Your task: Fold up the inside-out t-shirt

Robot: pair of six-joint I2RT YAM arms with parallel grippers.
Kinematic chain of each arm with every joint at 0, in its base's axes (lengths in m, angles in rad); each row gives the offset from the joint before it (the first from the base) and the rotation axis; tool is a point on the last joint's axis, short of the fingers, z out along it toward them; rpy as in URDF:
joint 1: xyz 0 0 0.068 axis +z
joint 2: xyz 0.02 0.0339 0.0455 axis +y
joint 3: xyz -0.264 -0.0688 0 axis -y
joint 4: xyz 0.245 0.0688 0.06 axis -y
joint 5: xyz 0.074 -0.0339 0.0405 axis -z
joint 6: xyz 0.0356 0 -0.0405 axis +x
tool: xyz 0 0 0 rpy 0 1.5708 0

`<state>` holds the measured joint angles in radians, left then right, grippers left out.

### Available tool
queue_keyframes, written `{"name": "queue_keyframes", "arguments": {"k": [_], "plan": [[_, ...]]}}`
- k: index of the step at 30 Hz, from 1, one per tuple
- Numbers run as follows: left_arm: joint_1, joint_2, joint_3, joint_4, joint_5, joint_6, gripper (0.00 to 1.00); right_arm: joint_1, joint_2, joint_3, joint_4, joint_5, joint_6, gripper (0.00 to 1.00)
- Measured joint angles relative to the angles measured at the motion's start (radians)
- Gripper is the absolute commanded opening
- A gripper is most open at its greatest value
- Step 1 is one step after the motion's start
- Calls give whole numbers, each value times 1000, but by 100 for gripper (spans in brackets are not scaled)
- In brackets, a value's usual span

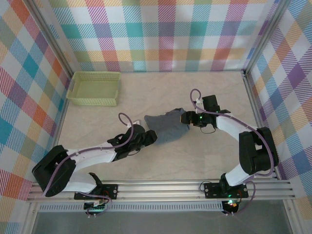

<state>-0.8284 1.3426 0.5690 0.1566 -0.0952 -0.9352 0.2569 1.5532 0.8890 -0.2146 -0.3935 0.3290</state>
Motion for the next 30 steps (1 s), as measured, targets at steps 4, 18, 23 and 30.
{"name": "queue_keyframes", "arguments": {"k": [4,18,23,30], "plan": [[-1,77,36,10,8,-23,100,0,1,-5,39,-15,16,70],[-1,219,139,84,39,-37,82,21,10,-47,88,-46,47,59],[9,275,152,158,72,-9,56,46,24,-59,105,-54,60,52],[16,303,151,277,117,58,22,51,35,-61,119,-61,74,49]]}}
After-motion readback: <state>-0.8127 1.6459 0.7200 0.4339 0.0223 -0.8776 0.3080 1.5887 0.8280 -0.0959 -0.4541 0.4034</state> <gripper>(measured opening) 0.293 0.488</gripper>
